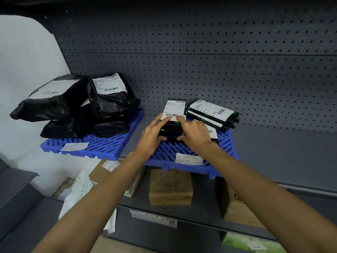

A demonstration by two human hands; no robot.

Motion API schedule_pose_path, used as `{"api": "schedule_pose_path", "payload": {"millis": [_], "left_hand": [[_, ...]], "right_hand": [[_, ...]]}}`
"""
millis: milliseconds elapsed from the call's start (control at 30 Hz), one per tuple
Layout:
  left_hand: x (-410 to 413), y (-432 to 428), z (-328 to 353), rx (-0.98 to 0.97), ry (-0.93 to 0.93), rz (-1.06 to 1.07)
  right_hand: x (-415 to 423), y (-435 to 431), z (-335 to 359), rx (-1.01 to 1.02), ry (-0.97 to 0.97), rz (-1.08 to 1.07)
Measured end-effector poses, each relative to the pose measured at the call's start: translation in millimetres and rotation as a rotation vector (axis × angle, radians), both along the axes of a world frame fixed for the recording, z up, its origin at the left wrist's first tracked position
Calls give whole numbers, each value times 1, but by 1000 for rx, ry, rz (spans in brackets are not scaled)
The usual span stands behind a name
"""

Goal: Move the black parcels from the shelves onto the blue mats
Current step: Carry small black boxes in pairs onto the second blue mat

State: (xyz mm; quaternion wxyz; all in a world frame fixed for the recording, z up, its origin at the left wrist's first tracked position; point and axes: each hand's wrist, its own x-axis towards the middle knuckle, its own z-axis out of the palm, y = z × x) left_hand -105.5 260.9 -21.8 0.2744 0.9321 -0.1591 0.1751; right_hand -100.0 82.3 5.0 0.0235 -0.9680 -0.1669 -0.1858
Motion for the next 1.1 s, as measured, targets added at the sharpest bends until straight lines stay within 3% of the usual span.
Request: {"api": "schedule_pose_path", "payload": {"millis": [467,600,900,1100], "left_hand": [[18,-6,20,132,86,-50],[16,-4,30,265,100,-56],[8,-64,51,299,-83,-62],[10,-126,54,330,-68,-69]], "right_hand": [[21,-4,2,-52,-13,-66],[20,-15,10,-50,19,-13],[13,-89,29,37,-100,35],[20,-165,22,130,-24,-27]]}}
